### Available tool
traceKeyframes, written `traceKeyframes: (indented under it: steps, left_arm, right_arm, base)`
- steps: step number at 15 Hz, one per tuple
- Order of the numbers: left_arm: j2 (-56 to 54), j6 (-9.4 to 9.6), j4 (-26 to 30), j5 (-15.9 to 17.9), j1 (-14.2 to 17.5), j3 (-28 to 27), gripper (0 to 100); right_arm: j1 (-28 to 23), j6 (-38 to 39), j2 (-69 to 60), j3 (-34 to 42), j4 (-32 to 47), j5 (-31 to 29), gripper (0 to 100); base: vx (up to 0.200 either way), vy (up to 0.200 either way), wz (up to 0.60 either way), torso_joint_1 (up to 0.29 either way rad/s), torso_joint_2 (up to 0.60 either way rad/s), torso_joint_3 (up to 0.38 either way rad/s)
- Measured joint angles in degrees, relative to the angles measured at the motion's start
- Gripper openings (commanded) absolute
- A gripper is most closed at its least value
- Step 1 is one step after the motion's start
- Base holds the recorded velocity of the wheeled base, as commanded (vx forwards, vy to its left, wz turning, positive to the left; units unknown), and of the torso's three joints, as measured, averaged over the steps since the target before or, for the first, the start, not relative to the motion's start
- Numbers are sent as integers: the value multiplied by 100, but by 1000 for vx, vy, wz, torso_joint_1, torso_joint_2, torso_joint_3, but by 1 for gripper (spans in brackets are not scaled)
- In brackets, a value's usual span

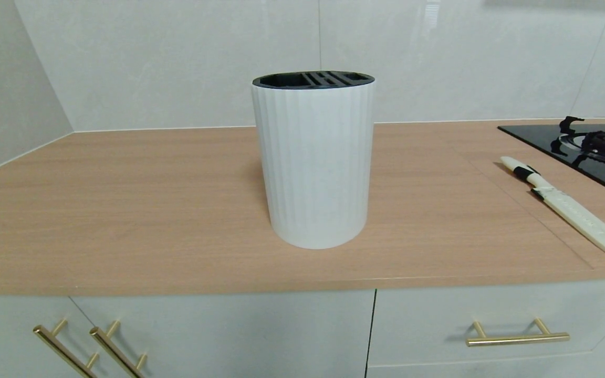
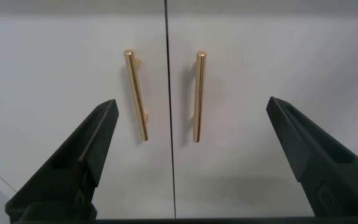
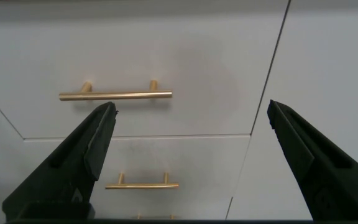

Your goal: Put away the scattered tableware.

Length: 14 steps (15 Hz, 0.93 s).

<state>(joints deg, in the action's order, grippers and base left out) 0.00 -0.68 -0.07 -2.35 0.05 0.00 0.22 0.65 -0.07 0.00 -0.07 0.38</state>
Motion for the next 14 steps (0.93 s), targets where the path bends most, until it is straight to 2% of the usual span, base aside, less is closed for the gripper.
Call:
traceKeyframes:
  steps: [4,14]
  left_arm:
    - [0,0,2,1,0,-2,100]
    - [0,0,0,1,-2,0,100]
  right_arm:
    - [2,6,0,0,0,-13,100]
    - [0,6,0,0,0,-22,100]
  base:
    - [0,0,0,66,-219,-160]
    - [0,0,0,168,-471,-303]
